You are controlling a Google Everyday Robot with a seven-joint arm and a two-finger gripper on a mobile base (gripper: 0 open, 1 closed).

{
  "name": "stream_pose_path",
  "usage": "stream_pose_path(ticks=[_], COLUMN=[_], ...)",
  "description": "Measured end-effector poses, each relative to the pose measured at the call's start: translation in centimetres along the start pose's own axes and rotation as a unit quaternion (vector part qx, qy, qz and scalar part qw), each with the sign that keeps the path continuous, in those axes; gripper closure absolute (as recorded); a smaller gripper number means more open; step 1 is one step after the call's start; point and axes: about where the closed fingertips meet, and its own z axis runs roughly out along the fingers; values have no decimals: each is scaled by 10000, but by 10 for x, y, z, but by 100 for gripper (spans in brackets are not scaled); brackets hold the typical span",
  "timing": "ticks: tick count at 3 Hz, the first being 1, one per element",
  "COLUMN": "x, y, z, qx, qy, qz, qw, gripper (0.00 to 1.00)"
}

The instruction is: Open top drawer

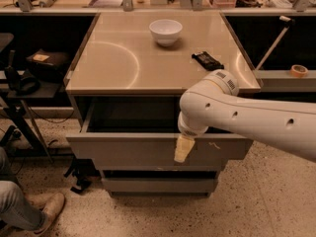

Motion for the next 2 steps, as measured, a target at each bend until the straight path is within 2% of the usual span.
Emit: stream_pose_path(ticks=[2], x=[33], y=[19], z=[14], qx=[576], qy=[363], qz=[143], qw=[9976], gripper=[0])
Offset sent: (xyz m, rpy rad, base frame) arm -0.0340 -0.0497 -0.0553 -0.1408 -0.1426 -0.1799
